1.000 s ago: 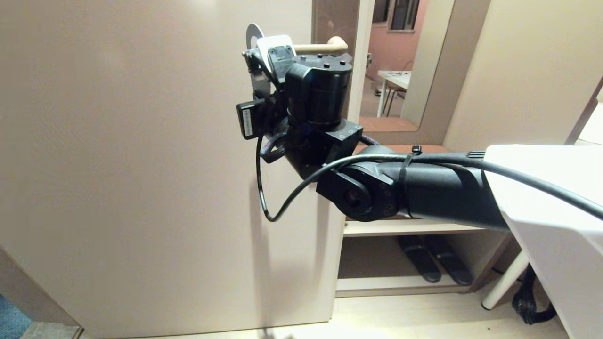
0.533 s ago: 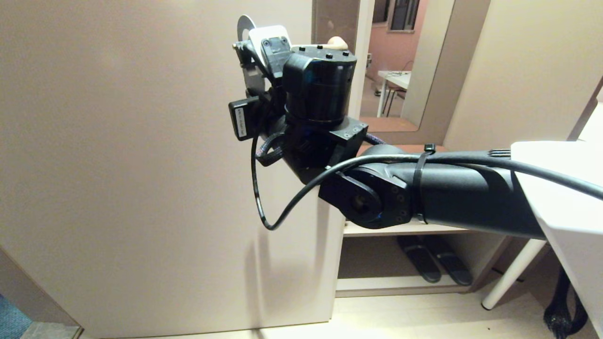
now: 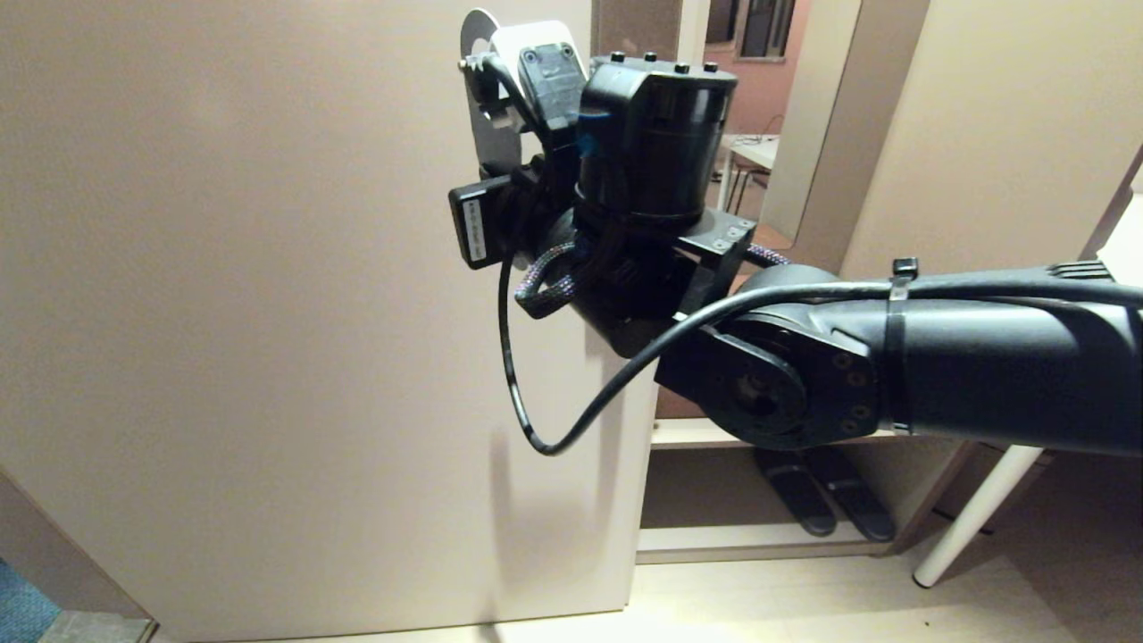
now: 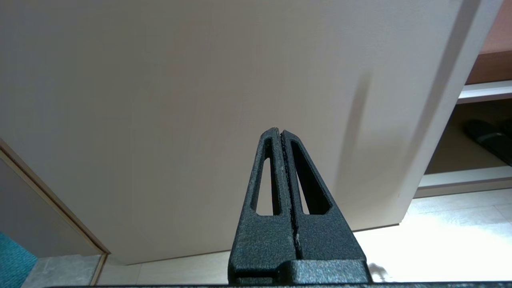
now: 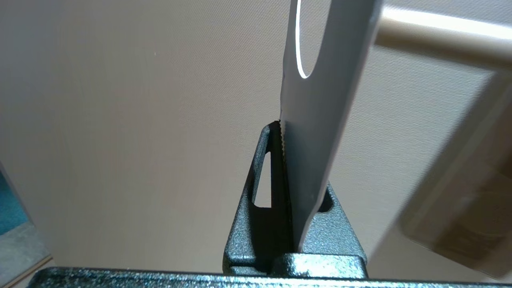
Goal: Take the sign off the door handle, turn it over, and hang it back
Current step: Hand it to the other hand
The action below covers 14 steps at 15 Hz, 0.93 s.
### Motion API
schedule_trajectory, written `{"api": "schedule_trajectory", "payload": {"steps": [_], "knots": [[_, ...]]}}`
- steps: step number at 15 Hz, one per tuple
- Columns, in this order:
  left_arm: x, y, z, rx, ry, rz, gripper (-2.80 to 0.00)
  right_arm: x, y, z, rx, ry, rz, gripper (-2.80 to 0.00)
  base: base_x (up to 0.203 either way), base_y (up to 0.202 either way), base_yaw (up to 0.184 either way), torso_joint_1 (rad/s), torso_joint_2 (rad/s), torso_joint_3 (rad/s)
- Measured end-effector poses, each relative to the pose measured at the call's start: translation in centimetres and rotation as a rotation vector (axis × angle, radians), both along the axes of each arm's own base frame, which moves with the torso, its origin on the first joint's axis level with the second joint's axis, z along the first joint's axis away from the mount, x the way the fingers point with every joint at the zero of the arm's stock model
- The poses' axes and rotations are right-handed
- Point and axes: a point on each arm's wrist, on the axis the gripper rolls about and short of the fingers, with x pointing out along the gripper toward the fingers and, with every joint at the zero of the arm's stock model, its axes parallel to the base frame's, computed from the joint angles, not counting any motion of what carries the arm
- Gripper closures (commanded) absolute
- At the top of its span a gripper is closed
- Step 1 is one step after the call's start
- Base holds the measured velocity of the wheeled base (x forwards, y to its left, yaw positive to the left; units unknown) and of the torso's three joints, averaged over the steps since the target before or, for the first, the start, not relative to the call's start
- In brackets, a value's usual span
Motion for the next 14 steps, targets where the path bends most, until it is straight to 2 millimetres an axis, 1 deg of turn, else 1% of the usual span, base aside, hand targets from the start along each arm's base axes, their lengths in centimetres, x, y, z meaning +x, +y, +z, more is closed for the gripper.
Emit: {"api": "schedule_trajectory", "payload": {"steps": [3, 6, 8, 11, 14], "knots": [[0.0, 0.0, 0.0, 0.000, 0.000, 0.000, 0.00, -1.2, -1.6, 1.5, 0.007, -0.009, -0.023, 0.00, 0.000, 0.000, 0.000, 0.000, 0.00, 0.000], [0.0, 0.0, 0.0, 0.000, 0.000, 0.000, 0.00, -2.4, -3.5, 3.5, 0.033, -0.033, -0.064, 0.00, 0.000, 0.000, 0.000, 0.000, 0.00, 0.000], [0.0, 0.0, 0.0, 0.000, 0.000, 0.000, 0.00, -3.3, -4.8, 4.3, 0.022, -0.048, -0.076, 0.00, 0.000, 0.000, 0.000, 0.000, 0.00, 0.000], [0.0, 0.0, 0.0, 0.000, 0.000, 0.000, 0.00, -5.1, -7.3, 5.4, 0.021, -0.058, -0.084, 0.00, 0.000, 0.000, 0.000, 0.000, 0.00, 0.000], [0.0, 0.0, 0.0, 0.000, 0.000, 0.000, 0.00, -6.5, -10.0, 6.4, 0.020, -0.071, -0.137, 0.00, 0.000, 0.000, 0.000, 0.000, 0.00, 0.000]]}}
